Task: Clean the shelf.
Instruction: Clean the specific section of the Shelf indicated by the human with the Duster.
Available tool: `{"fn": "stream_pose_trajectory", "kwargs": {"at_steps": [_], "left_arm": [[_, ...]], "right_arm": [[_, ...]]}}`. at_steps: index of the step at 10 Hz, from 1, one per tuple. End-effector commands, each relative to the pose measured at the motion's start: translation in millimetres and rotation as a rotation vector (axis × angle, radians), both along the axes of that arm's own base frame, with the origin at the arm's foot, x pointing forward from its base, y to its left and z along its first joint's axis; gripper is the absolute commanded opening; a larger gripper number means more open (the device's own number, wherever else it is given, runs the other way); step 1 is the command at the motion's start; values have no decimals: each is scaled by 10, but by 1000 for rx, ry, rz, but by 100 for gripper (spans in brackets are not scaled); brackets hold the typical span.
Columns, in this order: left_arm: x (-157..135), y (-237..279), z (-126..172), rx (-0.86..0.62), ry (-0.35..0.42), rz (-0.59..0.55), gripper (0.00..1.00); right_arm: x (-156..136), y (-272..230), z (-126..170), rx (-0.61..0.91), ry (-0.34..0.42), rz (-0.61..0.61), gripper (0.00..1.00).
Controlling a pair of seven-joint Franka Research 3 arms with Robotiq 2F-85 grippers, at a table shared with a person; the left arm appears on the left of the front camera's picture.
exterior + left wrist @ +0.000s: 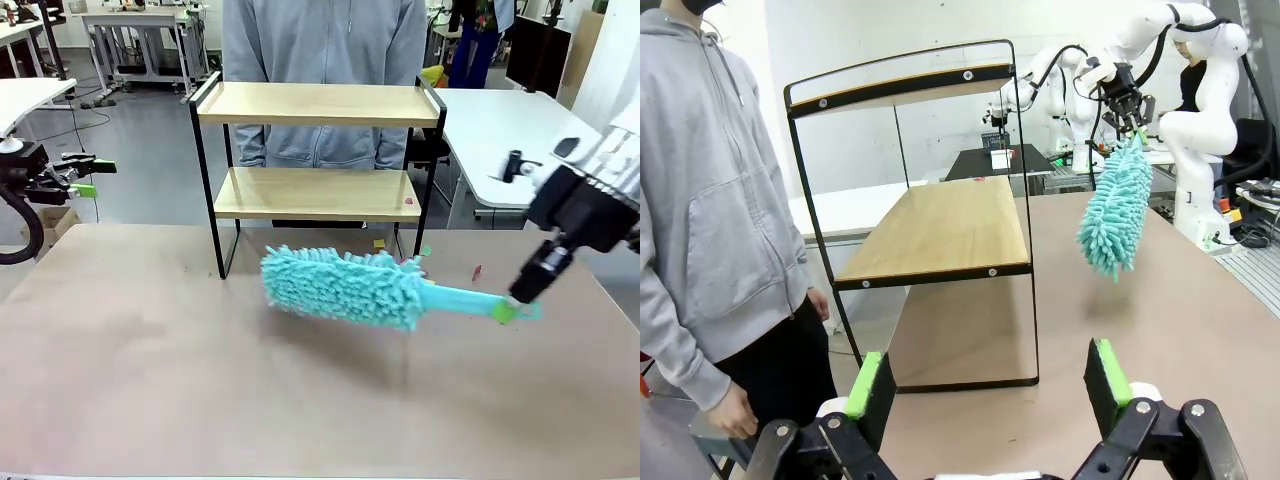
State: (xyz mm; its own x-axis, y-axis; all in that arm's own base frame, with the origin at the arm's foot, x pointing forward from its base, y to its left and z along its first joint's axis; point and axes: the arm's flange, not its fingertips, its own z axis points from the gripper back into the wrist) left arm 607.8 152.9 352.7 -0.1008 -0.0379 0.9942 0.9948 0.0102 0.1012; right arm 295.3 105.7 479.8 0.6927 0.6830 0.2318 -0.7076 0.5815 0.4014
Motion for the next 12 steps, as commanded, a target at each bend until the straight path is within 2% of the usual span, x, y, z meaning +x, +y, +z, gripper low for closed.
{"fn": "stream_pose_trajectory", "kwargs": {"at_steps": [1, 2, 3, 5, 6, 7, 12], "left_arm": [[-20, -6, 33, -3, -5, -1, 100], [-20, -6, 33, -3, -5, -1, 100], [-20, -6, 33, -3, -5, -1, 100], [-20, -6, 33, -3, -5, -1, 100], [-20, -6, 33, -3, -5, -1, 100], [-20, -6, 33, -3, -5, -1, 100], [-20, -6, 33, -3, -5, -1, 100]], "right_arm": [[-228, -404, -137, -17, 23, 36, 14], [-257, -565, -180, -36, 57, 41, 14], [-306, -716, -248, -94, 51, 74, 14], [-306, -889, -338, -105, 82, 63, 14], [-271, -941, -391, -74, 71, 79, 14], [-134, -806, -122, -106, 94, 39, 14], [-134, -806, -122, -106, 94, 39, 14]]}}
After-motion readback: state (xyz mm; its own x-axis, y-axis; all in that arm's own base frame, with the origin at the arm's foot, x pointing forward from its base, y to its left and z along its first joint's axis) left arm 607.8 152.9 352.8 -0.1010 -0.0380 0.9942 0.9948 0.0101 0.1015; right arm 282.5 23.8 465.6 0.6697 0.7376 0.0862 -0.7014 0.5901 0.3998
